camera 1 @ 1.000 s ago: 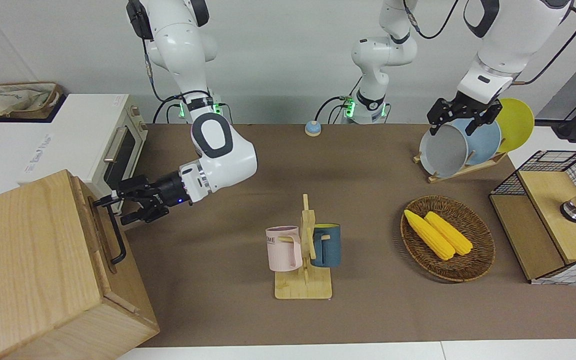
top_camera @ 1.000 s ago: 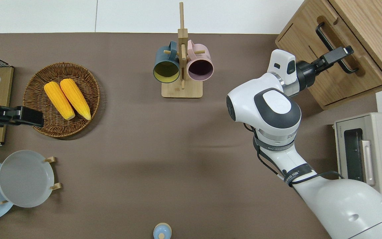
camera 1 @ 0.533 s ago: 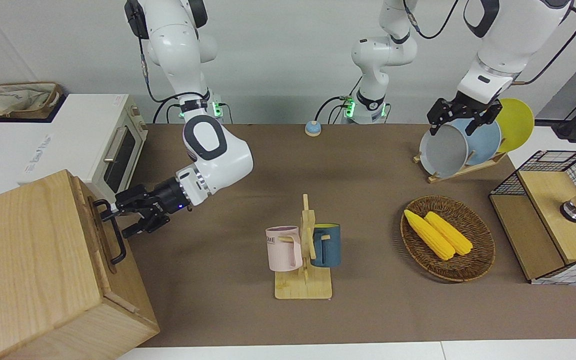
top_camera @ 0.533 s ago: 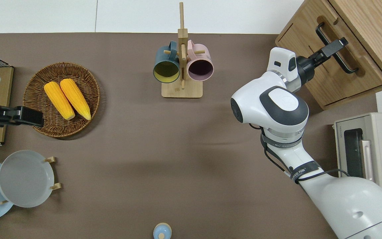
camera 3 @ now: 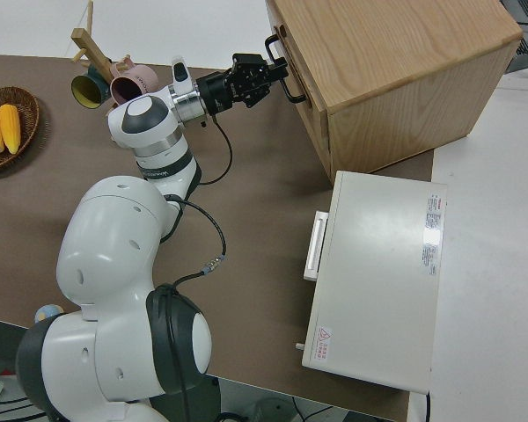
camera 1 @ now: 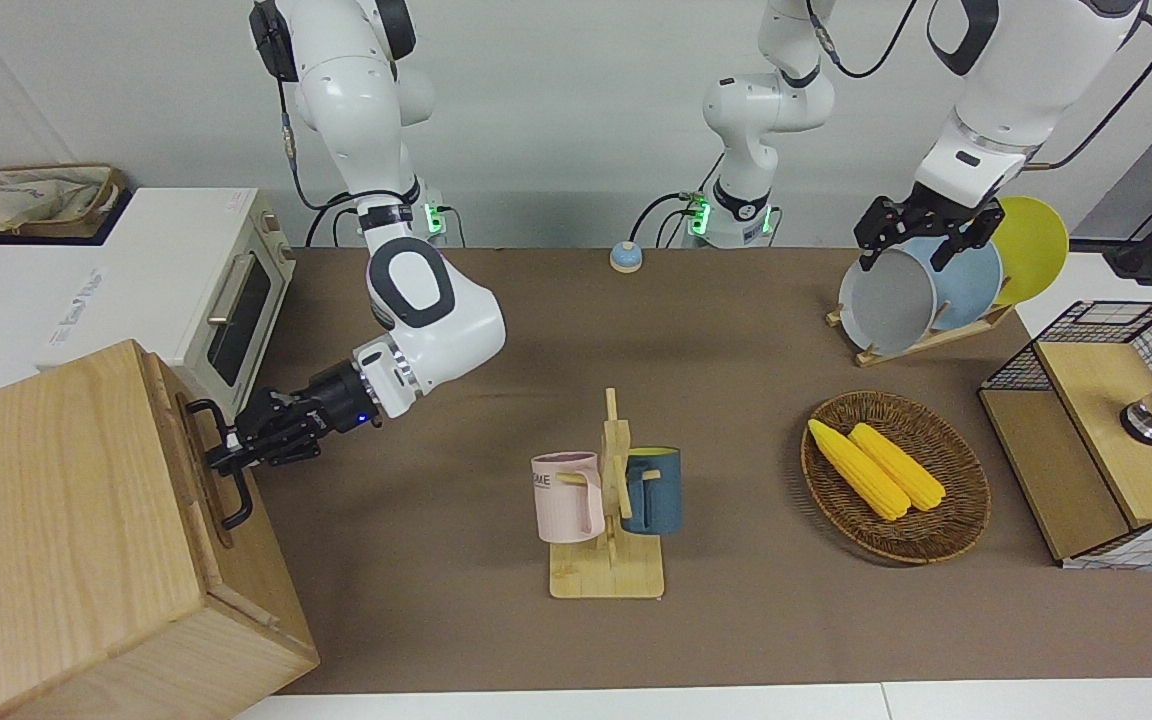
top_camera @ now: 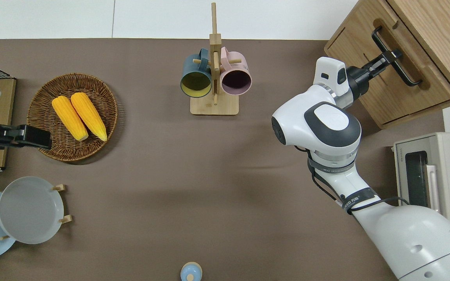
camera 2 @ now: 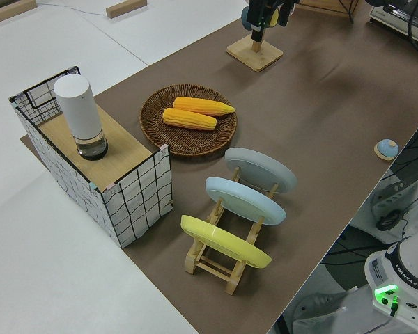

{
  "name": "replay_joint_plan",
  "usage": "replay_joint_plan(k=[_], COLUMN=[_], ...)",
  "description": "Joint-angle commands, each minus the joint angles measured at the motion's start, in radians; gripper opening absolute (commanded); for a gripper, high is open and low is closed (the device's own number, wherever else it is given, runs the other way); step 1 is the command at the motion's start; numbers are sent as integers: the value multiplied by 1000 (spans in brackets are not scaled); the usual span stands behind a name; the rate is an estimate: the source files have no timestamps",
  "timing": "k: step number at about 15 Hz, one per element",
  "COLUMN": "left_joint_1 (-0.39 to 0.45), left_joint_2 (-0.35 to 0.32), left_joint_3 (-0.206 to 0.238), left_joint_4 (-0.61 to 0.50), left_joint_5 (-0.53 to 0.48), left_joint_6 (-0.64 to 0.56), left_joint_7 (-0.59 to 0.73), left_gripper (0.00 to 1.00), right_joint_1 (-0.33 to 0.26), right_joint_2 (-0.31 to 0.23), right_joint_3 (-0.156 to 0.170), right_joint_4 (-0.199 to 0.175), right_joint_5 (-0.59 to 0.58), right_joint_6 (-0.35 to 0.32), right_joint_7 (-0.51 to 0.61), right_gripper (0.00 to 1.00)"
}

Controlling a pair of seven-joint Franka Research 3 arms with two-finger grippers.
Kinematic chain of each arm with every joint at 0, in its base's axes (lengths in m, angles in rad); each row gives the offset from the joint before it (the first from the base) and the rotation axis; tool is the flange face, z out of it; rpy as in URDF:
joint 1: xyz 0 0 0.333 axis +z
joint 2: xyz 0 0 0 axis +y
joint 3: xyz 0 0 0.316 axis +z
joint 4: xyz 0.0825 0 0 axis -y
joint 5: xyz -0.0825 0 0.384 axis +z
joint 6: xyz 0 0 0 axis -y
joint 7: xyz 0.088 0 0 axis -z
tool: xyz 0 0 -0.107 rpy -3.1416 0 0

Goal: Slide drawer open with right arm
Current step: 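Pull the handle toward the robot with the right gripper, sliding the drawer out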

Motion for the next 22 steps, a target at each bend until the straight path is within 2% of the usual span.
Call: replay_joint_plan(k=[1,4,6,9,12,14,15,18,22], left_joint_1=[4,4,4,4,4,4,4,4,4], left_joint_2=[11,11,11,11,11,11,11,11,11], left_joint_3=[-6,-6,-6,-6,-6,-6,-6,-6,-6], left_joint_4=[24,26,24,24,24,24,24,24,26], left_joint_5=[17,17,17,17,17,17,17,17,17], left_joint_6=[-20,-20,-20,-20,-20,-20,-20,-20,-20], left_joint_7=[10,10,10,10,10,10,10,10,10], left_gripper=[993,993,993,993,993,993,993,993,993], right_joint_1=[11,63,112,206,280,322,336,363,379], right_joint_2=[7,9,10,9,6,6,7,7,7], right_joint_3=[3,3,4,4,4,4,3,3,3], right_joint_4=[-7,-9,-9,-7,0,20,31,33,33], right_joint_5=[-26,-7,1,82,129,145,160,163,163], right_joint_6=[-5,-68,-128,-200,-231,-263,-272,-304,-311], right_joint_7=[-14,-20,-21,-26,-43,-49,-51,-71,-71], right_gripper=[23,23,23,23,23,23,23,23,29])
